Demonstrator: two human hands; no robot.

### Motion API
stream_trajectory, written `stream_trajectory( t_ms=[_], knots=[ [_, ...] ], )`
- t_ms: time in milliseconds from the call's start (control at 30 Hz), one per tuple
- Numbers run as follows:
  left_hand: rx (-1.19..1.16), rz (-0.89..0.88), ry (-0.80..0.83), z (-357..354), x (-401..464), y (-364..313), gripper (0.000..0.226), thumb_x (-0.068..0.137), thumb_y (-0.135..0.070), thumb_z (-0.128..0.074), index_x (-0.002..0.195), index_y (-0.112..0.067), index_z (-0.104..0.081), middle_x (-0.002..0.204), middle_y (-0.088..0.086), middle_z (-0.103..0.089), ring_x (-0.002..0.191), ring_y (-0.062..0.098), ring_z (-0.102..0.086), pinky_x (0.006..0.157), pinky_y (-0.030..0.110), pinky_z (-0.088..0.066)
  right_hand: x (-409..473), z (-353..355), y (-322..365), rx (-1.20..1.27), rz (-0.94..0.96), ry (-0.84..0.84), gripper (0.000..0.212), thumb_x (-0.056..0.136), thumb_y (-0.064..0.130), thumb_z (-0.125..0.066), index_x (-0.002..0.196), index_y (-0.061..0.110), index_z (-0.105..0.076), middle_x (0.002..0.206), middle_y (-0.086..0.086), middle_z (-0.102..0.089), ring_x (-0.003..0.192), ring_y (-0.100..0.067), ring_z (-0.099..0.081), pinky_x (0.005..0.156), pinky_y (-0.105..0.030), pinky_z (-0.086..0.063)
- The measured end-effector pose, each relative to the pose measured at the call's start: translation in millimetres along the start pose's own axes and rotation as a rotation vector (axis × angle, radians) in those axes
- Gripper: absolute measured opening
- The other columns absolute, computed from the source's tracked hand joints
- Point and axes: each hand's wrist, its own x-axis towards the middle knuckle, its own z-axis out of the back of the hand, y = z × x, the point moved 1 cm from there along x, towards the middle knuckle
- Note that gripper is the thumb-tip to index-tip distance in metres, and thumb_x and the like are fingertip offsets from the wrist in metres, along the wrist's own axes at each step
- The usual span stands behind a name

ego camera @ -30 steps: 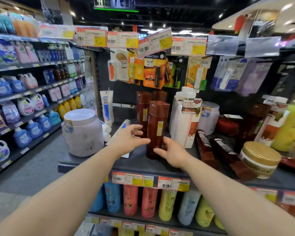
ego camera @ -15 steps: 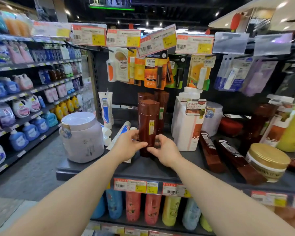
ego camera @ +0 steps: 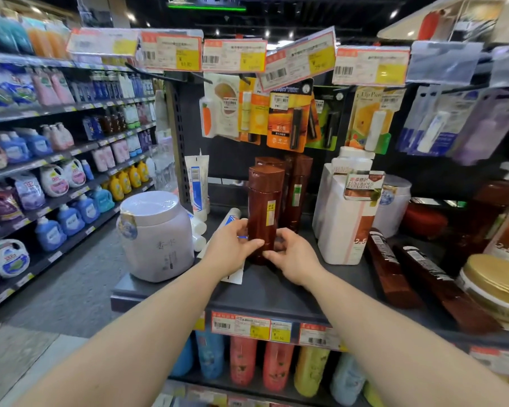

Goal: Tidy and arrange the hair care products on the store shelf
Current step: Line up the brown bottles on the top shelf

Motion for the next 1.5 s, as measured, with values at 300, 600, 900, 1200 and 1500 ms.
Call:
stream_trajectory(
  t_ms=[300, 600, 900, 1200, 1500],
  knots=[
    [0.013, -0.04, 0.02, 4, -8, -4, 0.041, 0.083, -0.025, -0.073, 0.122, -0.021, -0.061, 0.103, -0.011, -0.065, 0.1, 0.011, -0.064, 0.097, 0.034, -0.049, -3, 4, 1, -0.019, -0.006, 0.034, 0.038, 0.082, 0.019, -0.074, 0.116, 0.023, -0.058, 0.1, 0.005, -0.071, 0.095, -0.011, -0.066, 0.093, -0.034, -0.051],
    [-0.002, -0.013, 0.068, 6, -9, -2, 0.061, 0.08, -0.033, -0.075, 0.135, -0.021, -0.049, 0.122, -0.006, -0.062, 0.101, 0.008, -0.061, 0.095, 0.031, -0.049, -14, 7, 7, -0.05, -0.021, 0.016, 0.05, 0.084, 0.019, -0.071, 0.13, 0.019, -0.051, 0.118, 0.001, -0.066, 0.109, -0.014, -0.062, 0.097, -0.031, -0.048],
    [0.34, -0.07, -0.102, 16, -28, -1, 0.053, 0.085, -0.052, -0.062, 0.121, -0.013, -0.062, 0.123, 0.009, -0.062, 0.107, 0.027, -0.06, 0.088, 0.04, -0.05, -54, 39, 1, -0.279, -0.011, -0.13, 0.051, 0.086, 0.03, -0.069, 0.133, 0.022, -0.051, 0.129, -0.001, -0.059, 0.116, -0.017, -0.056, 0.097, -0.03, -0.044],
    [0.51, -0.447, 0.079, -20, -69, -43, 0.039, 0.089, -0.049, -0.056, 0.116, -0.023, -0.066, 0.111, -0.002, -0.066, 0.107, 0.018, -0.058, 0.092, 0.034, -0.047, -100, 71, -13, -0.616, 0.043, -0.24, 0.047, 0.088, 0.043, -0.062, 0.129, 0.023, -0.054, 0.128, -0.003, -0.054, 0.122, -0.025, -0.044, 0.103, -0.036, -0.036],
    [0.451, -0.524, 0.231, -115, -60, -94, 0.048, 0.084, -0.037, -0.069, 0.129, -0.023, -0.058, 0.13, 0.0, -0.058, 0.124, 0.019, -0.049, 0.107, 0.035, -0.037, -140, 168, -57, -0.715, -0.017, -0.308, 0.051, 0.081, 0.041, -0.069, 0.128, 0.026, -0.056, 0.127, -0.002, -0.056, 0.119, -0.025, -0.049, 0.103, -0.037, -0.037]
  ],
)
